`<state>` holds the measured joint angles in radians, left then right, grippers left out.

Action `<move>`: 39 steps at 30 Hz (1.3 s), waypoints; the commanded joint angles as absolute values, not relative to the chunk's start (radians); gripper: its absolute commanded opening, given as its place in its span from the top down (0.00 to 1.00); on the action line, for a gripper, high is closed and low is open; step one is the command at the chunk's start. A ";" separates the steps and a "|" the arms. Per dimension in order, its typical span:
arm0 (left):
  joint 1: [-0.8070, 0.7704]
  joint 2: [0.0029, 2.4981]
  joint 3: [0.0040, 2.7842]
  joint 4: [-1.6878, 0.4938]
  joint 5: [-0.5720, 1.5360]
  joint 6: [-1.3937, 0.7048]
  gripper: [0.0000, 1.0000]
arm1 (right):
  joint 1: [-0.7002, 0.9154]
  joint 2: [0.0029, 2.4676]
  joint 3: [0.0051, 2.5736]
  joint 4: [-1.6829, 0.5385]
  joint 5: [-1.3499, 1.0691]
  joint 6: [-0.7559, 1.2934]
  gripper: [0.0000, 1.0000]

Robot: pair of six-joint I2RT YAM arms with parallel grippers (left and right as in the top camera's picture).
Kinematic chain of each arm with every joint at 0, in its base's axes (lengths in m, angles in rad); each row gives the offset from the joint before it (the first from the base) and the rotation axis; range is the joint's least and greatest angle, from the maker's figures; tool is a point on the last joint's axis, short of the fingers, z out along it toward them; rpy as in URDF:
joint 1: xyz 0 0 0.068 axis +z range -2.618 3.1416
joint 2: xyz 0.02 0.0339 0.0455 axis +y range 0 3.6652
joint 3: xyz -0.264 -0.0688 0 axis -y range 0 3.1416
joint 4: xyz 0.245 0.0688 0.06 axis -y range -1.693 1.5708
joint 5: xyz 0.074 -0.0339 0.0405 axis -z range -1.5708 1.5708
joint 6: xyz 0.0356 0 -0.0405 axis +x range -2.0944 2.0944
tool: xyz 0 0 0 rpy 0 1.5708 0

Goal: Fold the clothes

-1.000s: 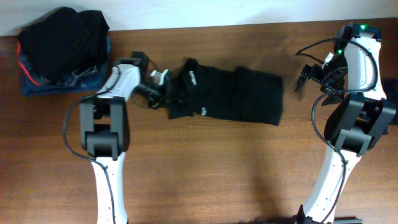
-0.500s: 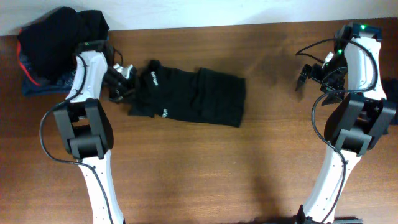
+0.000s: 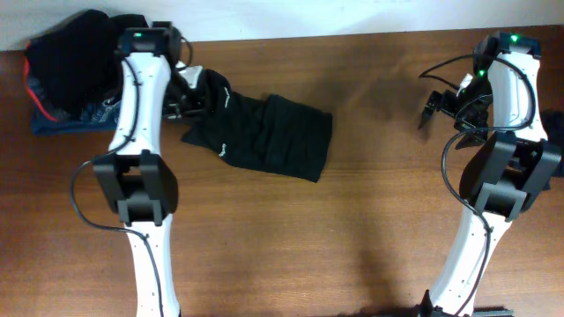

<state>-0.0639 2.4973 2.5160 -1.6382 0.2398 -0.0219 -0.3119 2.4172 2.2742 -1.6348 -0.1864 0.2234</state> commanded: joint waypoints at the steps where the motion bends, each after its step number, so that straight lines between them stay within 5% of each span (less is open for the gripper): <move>1: -0.145 2.502 2.536 -1.644 0.155 -0.007 1.00 | -0.315 2.384 2.292 -1.635 -0.200 0.214 0.01; 32: -0.633 2.502 2.537 -1.503 -0.020 -0.007 0.98 | -0.292 2.384 2.292 -1.643 -0.199 0.214 0.01; 34: -0.648 2.502 2.537 -1.503 -0.020 -0.007 0.90 | -0.281 2.384 2.292 -1.643 -0.199 0.214 0.01; 38: -0.659 2.503 2.537 -1.504 -0.020 -0.007 0.34 | -0.265 2.384 2.292 -1.642 -0.199 0.214 0.01; 39: -0.659 2.503 2.537 -1.505 -0.020 -0.007 0.32 | -0.262 2.384 2.292 -1.642 -0.199 0.214 0.01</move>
